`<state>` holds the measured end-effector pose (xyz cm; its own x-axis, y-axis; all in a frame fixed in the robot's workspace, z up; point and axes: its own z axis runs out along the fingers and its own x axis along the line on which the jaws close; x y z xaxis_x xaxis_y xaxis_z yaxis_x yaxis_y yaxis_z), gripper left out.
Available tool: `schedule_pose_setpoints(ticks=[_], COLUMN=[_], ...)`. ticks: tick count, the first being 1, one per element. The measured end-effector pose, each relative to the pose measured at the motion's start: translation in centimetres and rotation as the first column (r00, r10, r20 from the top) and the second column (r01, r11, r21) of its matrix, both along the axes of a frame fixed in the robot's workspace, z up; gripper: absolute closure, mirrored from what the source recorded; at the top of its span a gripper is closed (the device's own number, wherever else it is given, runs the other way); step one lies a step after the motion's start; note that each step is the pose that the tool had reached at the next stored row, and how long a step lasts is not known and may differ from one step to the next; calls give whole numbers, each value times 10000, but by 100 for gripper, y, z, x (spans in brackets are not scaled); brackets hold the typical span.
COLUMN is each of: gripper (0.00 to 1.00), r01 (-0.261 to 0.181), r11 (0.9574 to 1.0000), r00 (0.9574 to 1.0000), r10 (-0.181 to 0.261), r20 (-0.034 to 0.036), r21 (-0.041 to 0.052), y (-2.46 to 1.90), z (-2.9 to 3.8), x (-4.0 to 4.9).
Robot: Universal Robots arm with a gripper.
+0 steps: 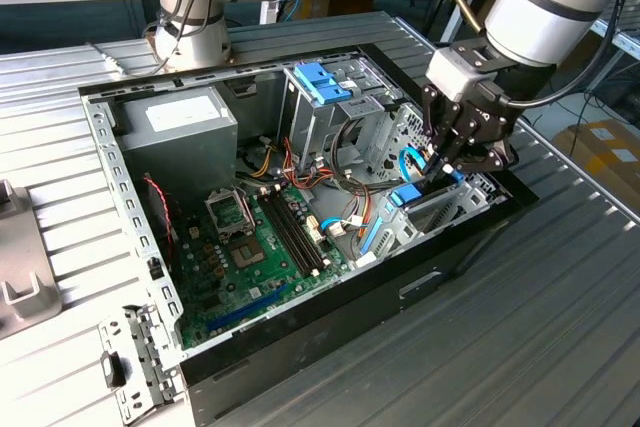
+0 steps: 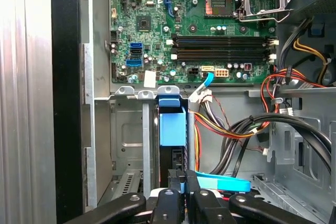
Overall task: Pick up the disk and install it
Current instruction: 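Insert the second disk wire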
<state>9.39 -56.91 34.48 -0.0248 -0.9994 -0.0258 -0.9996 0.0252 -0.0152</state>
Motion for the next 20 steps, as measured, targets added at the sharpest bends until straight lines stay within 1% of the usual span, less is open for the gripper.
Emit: schedule_pose_setpoints(ticks=[2,9,16,20], gripper=[84,84,84,84], r01=[0,0,0,0], r11=[10000,10000,10000,10000], r00=[10000,10000,10000,10000], r10=[0,0,0,0], r20=[0,0,0,-3], r21=[3,5,2,3], y=[0,1,3,3], z=[2,44,46,30], x=[0,0,0,0])
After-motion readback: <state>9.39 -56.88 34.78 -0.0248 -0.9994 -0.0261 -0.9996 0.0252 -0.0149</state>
